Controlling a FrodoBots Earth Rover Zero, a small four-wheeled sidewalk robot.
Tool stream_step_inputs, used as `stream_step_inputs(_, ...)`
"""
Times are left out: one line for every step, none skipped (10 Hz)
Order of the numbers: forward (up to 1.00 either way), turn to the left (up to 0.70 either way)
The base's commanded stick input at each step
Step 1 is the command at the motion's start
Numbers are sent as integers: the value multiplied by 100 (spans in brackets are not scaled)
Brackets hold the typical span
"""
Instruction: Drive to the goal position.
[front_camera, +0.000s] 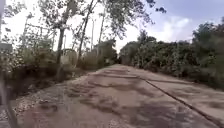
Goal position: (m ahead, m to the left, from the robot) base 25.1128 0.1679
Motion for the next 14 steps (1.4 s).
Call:
stream_step_inputs(70,0)
stream_step_inputs(70,0)
stream_step_inputs(70,0)
stream_step_inputs(70,0)
stream_step_inputs(70,0)
stream_step_inputs(70,0)
stream_step_inputs(70,0)
stream_step_inputs(70,0)
stream_step_inputs(70,0)
stream_step_inputs(70,0)
stream_step_inputs(70,0)
stream_step_inputs(70,0)
stream_step_inputs(70,0)
stream_step_inputs(70,0)
